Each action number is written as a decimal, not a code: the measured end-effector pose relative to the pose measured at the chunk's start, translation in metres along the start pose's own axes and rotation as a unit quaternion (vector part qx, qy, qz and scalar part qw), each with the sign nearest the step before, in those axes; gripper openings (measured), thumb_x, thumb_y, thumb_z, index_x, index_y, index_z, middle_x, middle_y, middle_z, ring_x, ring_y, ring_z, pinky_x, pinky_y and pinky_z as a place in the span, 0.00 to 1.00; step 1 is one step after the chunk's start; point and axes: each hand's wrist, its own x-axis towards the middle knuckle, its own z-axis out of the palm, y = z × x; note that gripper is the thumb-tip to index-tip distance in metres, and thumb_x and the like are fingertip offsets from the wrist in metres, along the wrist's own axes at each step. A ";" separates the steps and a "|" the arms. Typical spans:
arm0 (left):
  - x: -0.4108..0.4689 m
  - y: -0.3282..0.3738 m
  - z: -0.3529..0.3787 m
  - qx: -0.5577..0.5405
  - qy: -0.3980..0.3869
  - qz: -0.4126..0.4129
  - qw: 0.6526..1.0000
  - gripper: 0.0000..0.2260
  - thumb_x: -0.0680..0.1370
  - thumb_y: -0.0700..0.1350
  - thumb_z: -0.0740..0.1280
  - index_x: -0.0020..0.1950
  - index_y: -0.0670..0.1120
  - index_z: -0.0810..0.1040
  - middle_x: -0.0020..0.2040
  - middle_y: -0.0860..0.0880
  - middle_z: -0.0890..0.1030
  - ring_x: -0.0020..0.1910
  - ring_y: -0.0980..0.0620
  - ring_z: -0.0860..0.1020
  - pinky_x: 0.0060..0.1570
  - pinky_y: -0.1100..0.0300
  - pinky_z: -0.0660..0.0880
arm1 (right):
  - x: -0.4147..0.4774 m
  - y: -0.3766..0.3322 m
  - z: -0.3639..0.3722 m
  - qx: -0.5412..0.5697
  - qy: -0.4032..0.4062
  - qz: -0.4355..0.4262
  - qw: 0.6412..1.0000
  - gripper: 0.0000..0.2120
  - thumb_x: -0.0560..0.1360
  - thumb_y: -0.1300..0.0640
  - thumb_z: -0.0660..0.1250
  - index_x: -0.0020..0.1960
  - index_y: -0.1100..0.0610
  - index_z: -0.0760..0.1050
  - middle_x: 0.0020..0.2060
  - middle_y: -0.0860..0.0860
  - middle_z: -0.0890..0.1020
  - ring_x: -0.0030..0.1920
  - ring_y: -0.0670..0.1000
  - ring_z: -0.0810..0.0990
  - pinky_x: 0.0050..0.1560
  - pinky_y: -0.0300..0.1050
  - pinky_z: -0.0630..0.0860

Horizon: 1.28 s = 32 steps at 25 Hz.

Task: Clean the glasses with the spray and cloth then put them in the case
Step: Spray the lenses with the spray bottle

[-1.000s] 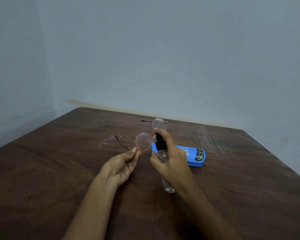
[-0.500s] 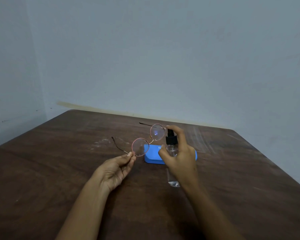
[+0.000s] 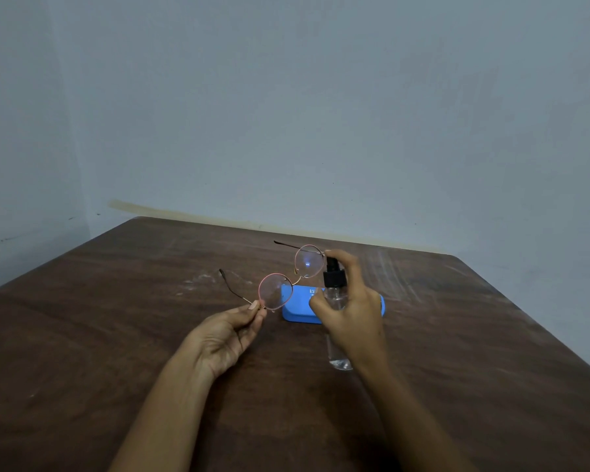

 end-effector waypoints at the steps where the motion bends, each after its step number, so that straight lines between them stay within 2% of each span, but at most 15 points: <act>1: 0.000 0.000 0.000 -0.001 0.000 0.000 1.000 0.09 0.76 0.31 0.57 0.39 0.35 0.75 0.23 0.46 0.80 0.21 0.56 0.79 0.23 0.69 0.76 | 0.000 0.001 0.000 0.000 -0.001 0.000 1.000 0.24 0.67 0.67 0.66 0.57 0.47 0.68 0.30 0.50 0.76 0.28 0.45 0.71 0.27 0.29 0.66; 7: -0.001 0.000 0.001 -0.003 0.004 0.004 1.000 0.10 0.76 0.31 0.57 0.38 0.35 0.76 0.23 0.46 0.80 0.21 0.56 0.79 0.23 0.69 0.76 | 0.000 0.002 0.001 0.005 0.012 0.008 1.000 0.26 0.67 0.67 0.66 0.60 0.48 0.68 0.31 0.48 0.76 0.27 0.44 0.71 0.27 0.27 0.66; 11: -0.001 0.000 0.000 -0.001 0.003 0.009 1.000 0.15 0.76 0.31 0.57 0.32 0.35 0.79 0.23 0.46 0.80 0.21 0.56 0.79 0.22 0.69 0.76 | 0.000 0.006 -0.001 -0.003 0.036 0.016 0.999 0.28 0.68 0.66 0.67 0.64 0.46 0.67 0.29 0.45 0.74 0.26 0.44 0.71 0.28 0.31 0.67; 13: -0.001 -0.001 0.001 0.009 -0.001 0.010 1.000 0.12 0.76 0.31 0.57 0.37 0.36 0.76 0.23 0.46 0.80 0.21 0.57 0.78 0.23 0.69 0.76 | 0.000 0.007 -0.002 -0.010 0.043 0.018 0.999 0.28 0.69 0.63 0.67 0.65 0.45 0.65 0.32 0.46 0.76 0.29 0.46 0.73 0.30 0.34 0.69; 16: 0.000 -0.004 0.003 0.038 -0.009 0.017 0.999 0.10 0.76 0.32 0.57 0.40 0.37 0.75 0.22 0.48 0.80 0.21 0.58 0.78 0.23 0.70 0.75 | -0.001 0.008 -0.007 -0.011 0.059 0.016 0.998 0.29 0.71 0.61 0.68 0.67 0.44 0.62 0.38 0.40 0.76 0.32 0.48 0.74 0.35 0.33 0.71; 19: 0.001 -0.007 0.005 0.085 -0.019 0.038 0.995 0.09 0.77 0.32 0.57 0.40 0.38 0.75 0.22 0.50 0.80 0.21 0.60 0.78 0.24 0.71 0.75 | -0.004 0.015 -0.016 0.047 0.071 0.045 0.995 0.30 0.69 0.59 0.62 0.64 0.36 0.56 0.38 0.43 0.75 0.31 0.49 0.71 0.37 0.46 0.73; 21: 0.002 -0.012 0.005 0.124 -0.029 0.060 0.990 0.09 0.76 0.32 0.57 0.40 0.39 0.75 0.21 0.51 0.79 0.21 0.60 0.77 0.25 0.72 0.75 | -0.004 0.024 -0.024 0.070 0.080 0.054 0.993 0.30 0.66 0.59 0.58 0.62 0.37 0.54 0.40 0.44 0.74 0.33 0.50 0.72 0.37 0.49 0.73; 25: 0.004 -0.019 0.008 0.192 -0.051 0.111 0.974 0.08 0.76 0.33 0.59 0.40 0.40 0.75 0.21 0.52 0.79 0.22 0.62 0.77 0.27 0.74 0.75 | -0.006 0.036 -0.047 0.054 0.095 0.040 0.993 0.25 0.67 0.63 0.58 0.57 0.41 0.56 0.48 0.42 0.70 0.44 0.46 0.73 0.45 0.36 0.71; 28: 0.006 -0.026 0.009 0.231 -0.069 0.155 0.958 0.08 0.76 0.33 0.60 0.40 0.41 0.76 0.23 0.53 0.80 0.23 0.62 0.77 0.28 0.74 0.74 | -0.009 0.053 -0.067 0.013 0.109 0.045 0.993 0.26 0.72 0.65 0.63 0.62 0.47 0.58 0.52 0.47 0.72 0.49 0.46 0.74 0.48 0.26 0.70; 32: 0.009 -0.038 0.011 0.284 -0.091 0.223 0.928 0.08 0.75 0.32 0.61 0.39 0.41 0.77 0.24 0.52 0.80 0.24 0.62 0.76 0.29 0.74 0.73 | -0.015 0.070 -0.085 -0.011 0.145 0.067 0.987 0.27 0.71 0.59 0.65 0.67 0.54 0.58 0.55 0.53 0.75 0.51 0.50 0.75 0.48 0.25 0.68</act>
